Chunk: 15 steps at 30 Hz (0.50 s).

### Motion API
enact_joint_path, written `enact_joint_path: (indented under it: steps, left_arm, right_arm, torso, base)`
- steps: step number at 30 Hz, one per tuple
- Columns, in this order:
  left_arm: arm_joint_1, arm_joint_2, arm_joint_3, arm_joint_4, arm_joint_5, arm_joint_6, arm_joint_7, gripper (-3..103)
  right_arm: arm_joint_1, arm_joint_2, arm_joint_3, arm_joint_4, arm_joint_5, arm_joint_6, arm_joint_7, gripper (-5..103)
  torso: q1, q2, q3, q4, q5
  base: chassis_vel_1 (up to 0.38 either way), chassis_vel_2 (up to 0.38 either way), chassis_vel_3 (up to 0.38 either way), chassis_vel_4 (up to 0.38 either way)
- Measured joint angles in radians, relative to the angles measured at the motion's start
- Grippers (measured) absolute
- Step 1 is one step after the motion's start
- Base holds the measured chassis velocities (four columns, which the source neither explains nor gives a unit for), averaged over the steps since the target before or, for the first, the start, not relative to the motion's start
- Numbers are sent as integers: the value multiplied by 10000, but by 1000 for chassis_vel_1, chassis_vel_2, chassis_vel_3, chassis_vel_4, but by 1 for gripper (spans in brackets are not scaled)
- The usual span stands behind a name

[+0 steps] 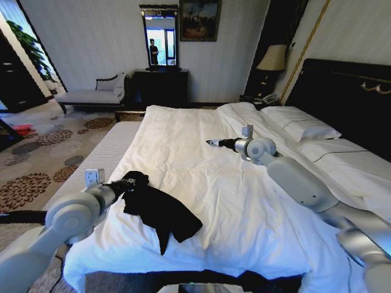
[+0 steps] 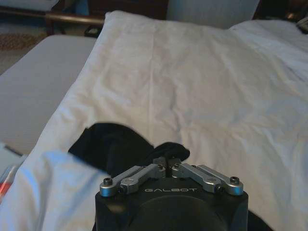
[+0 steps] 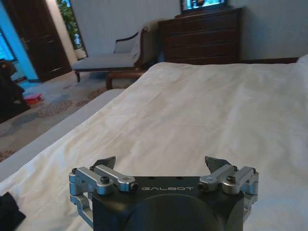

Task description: Fold the clothes on the bed.

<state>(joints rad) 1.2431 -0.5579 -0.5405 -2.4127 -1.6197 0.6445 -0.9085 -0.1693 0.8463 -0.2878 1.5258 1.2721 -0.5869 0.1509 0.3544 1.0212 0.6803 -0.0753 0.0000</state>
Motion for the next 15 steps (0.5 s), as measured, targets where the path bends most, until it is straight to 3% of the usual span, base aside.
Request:
enact_joint_path:
  steps: [8, 15]
  left_arm:
    - [2651, -772, -1846, -641, 316, -28, -152, 0]
    - [3453, -1203, -2192, -871, 489, -35, -189, 0]
  right_arm:
    - [1021, 1303, -1626, -1452, -1088, 500, -833, 100]
    - [1323, 2492, -2638, -2177, -2253, 889, -1335, 100]
  torso:
    - [0, 0, 0, 2, 1]
    - [0, -1, 0, -4, -2]
  base:
    - [0, 0, 0, 0]
    - [0, 0, 0, 0]
